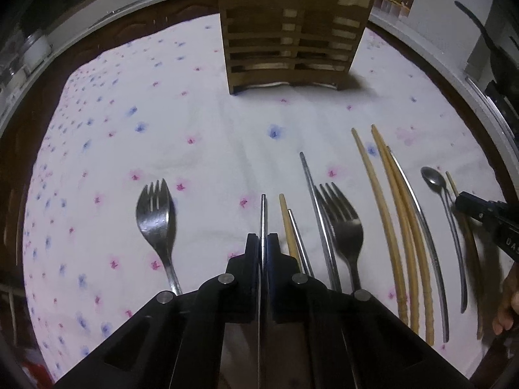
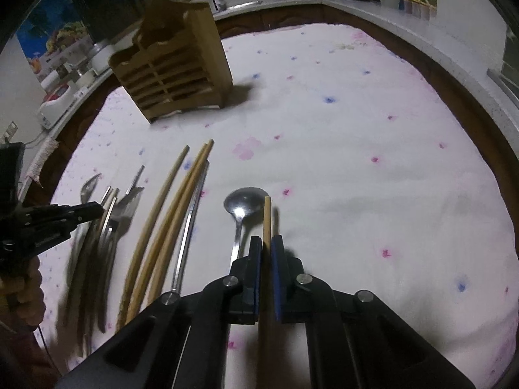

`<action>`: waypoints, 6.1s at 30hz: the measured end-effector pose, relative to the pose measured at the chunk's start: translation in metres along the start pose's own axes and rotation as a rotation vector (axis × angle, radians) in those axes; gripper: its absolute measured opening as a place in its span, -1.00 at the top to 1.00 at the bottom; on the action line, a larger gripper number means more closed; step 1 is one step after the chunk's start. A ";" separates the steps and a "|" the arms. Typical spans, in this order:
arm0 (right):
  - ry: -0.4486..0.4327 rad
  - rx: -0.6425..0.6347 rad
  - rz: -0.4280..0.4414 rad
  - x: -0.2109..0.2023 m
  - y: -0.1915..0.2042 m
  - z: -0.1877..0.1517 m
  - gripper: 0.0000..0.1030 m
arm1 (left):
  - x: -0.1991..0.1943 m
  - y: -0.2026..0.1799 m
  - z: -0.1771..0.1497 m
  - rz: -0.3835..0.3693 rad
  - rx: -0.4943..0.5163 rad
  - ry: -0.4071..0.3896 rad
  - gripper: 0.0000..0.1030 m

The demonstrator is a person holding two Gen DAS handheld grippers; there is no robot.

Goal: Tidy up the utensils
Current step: 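Lift both held chopsticks and carry them over the wooden utensil holder, then open both tools to drop the chopsticks into the wooden holder, then move both open tools back over the remaining utensils, then close the left tool on a wooden chopstick while the right tool grasps another wooden chopstick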

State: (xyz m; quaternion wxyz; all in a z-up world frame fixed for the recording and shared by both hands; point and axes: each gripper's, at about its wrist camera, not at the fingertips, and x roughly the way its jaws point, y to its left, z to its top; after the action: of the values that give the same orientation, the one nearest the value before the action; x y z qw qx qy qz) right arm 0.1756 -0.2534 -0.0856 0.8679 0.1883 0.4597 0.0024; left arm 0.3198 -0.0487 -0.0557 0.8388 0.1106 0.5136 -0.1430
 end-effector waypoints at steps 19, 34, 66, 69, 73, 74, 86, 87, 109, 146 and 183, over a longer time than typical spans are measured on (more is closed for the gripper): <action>-0.196 -0.029 0.070 -0.091 0.024 0.014 0.89 | -0.142 0.033 -0.049 -0.133 -0.133 -0.293 0.94; -0.380 -0.085 0.103 -0.160 0.054 0.036 0.89 | -0.207 0.056 -0.077 -0.190 -0.204 -0.475 0.95; -0.756 0.014 0.167 -0.137 0.069 0.228 0.89 | -0.161 0.082 0.070 -0.111 -0.348 -0.872 0.95; -0.750 0.039 0.182 -0.115 0.064 0.243 0.89 | -0.128 0.083 0.084 -0.108 -0.385 -0.873 0.94; -0.744 0.056 0.185 -0.077 0.057 0.246 0.89 | -0.080 0.077 0.097 -0.116 -0.419 -0.879 0.94; -0.738 0.063 0.188 -0.069 0.056 0.245 0.89 | -0.065 0.075 0.099 -0.122 -0.423 -0.880 0.94; -0.700 0.096 0.198 -0.001 0.047 0.227 0.89 | 0.033 0.050 0.116 -0.122 -0.405 -0.772 0.94; -0.682 0.096 0.196 0.002 0.047 0.226 0.89 | 0.038 0.048 0.116 -0.115 -0.400 -0.761 0.94; -0.570 0.119 0.210 0.007 0.037 0.224 0.11 | -0.018 0.082 0.134 -0.132 -0.403 -0.709 0.04; -0.439 -0.080 0.107 -0.101 0.060 0.005 -0.94 | -0.152 0.035 -0.104 0.050 -0.291 -0.444 -0.98; -0.066 -0.049 0.197 0.010 0.064 0.028 0.42 | -0.040 -0.007 -0.043 -0.078 -0.067 -0.045 0.49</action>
State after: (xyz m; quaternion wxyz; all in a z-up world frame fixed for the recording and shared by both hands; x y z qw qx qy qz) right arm 0.2147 -0.2010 -0.0584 0.8824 0.2114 0.4101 0.0924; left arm 0.2649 -0.0358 -0.0398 0.8472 0.0590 0.5030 -0.1606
